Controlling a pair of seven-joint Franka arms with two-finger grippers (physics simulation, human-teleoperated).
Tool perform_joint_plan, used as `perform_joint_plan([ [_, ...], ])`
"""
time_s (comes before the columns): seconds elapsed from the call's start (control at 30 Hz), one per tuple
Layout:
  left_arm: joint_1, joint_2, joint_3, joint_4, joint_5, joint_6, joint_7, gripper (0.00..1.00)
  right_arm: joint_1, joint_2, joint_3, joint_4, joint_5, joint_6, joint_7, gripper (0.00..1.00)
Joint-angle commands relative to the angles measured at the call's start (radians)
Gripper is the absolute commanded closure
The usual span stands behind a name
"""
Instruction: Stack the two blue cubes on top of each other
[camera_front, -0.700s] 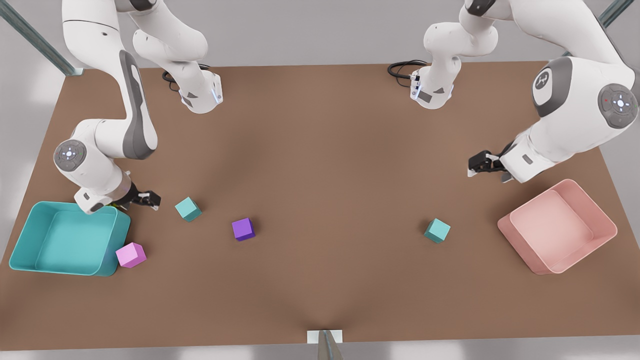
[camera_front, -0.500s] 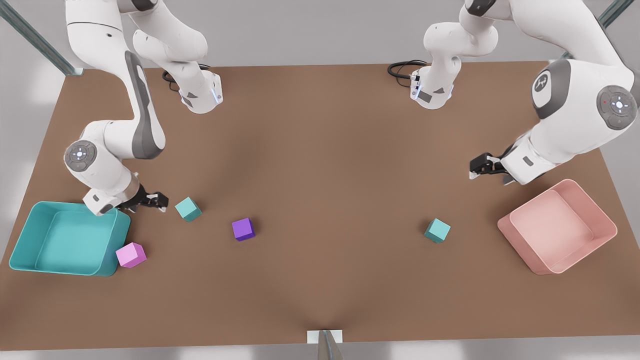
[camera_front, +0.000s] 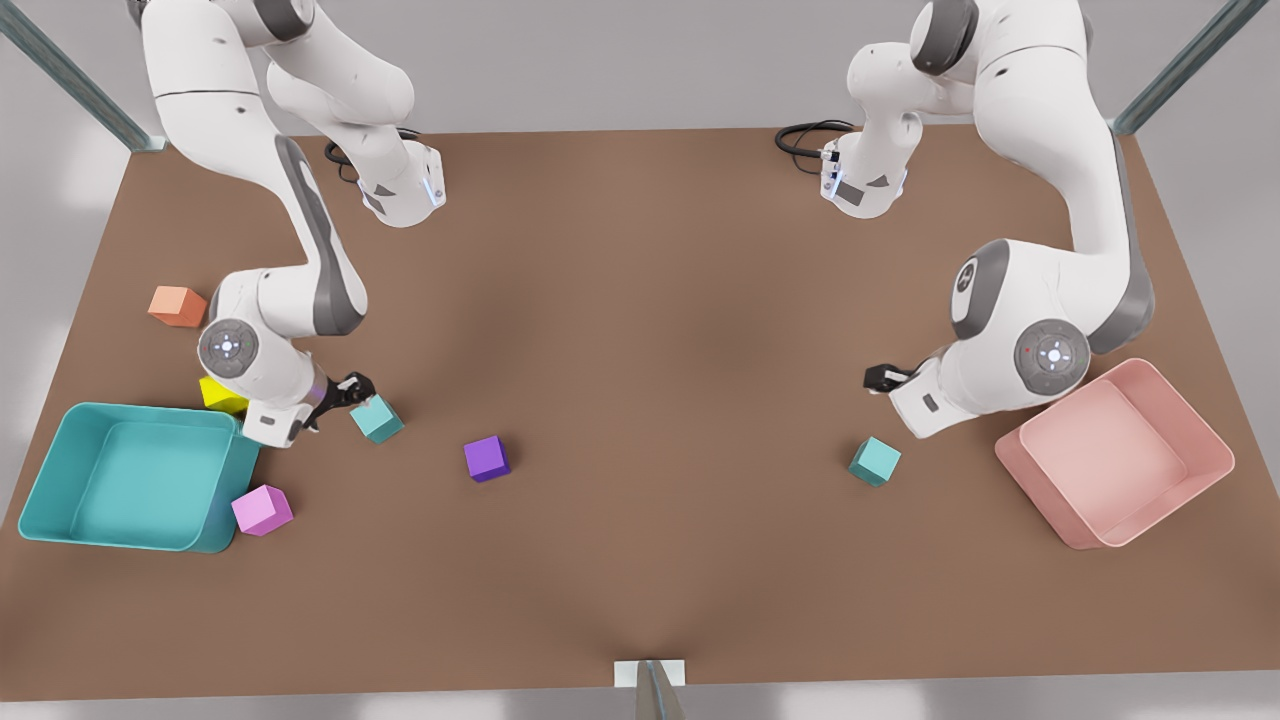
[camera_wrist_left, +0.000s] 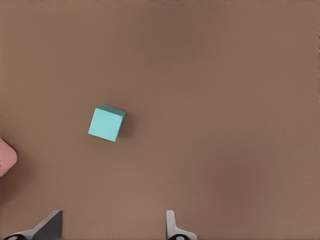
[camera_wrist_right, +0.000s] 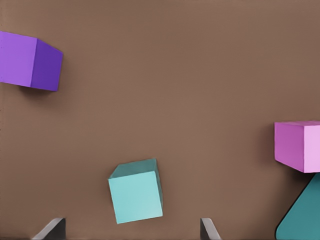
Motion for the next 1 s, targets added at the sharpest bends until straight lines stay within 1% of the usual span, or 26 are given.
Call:
perform_joint_plan([
  [0.0, -0.002, 0.002, -0.014, -0.002, 0.007, 0.022, 0.020, 0.00, 0.004, 0.014, 0.014, -0.001, -0.027, 0.026, -0.363, 0.00],
  [0.1, 0.010, 0.011, -0.014, -0.005, 0.008, 0.054, 0.126, 0.00, 0.004, 0.028, 0.016, -0.023, -0.032, 0.041, -0.337, 0.00],
  [0.17, 0.007, 0.030, -0.014, -0.018, 0.008, 0.088, 0.127, 0.00, -0.001, 0.036, 0.014, -0.049, -0.033, 0.067, -0.331, 0.00],
  [0.3, 0.013, 0.021, -0.014, -0.039, 0.008, 0.099, 0.138, 0.00, 0.001, 0.096, 0.013, -0.029, -0.042, 0.090, -0.297, 0.00],
  [0.43, 0.018, 0.028, -0.014, -0.050, 0.010, 0.122, 0.150, 0.00, -0.002, 0.103, 0.005, -0.037, -0.053, 0.106, -0.291, 0.00],
  [0.53, 0.018, 0.028, -0.014, -0.053, 0.010, 0.128, 0.150, 0.00, -0.007, 0.076, 0.000, -0.096, -0.055, 0.156, -0.288, 0.00],
  [0.6, 0.018, 0.030, -0.014, -0.053, 0.010, 0.129, 0.150, 0.00, -0.007, 0.045, 0.000, -0.133, -0.055, 0.155, -0.262, 0.00],
  [0.97, 0.033, 0.031, -0.012, -0.068, 0.037, 0.166, 0.150, 0.00, -0.015, 0.091, -0.004, -0.149, -0.055, 0.189, -0.188, 0.00],
])
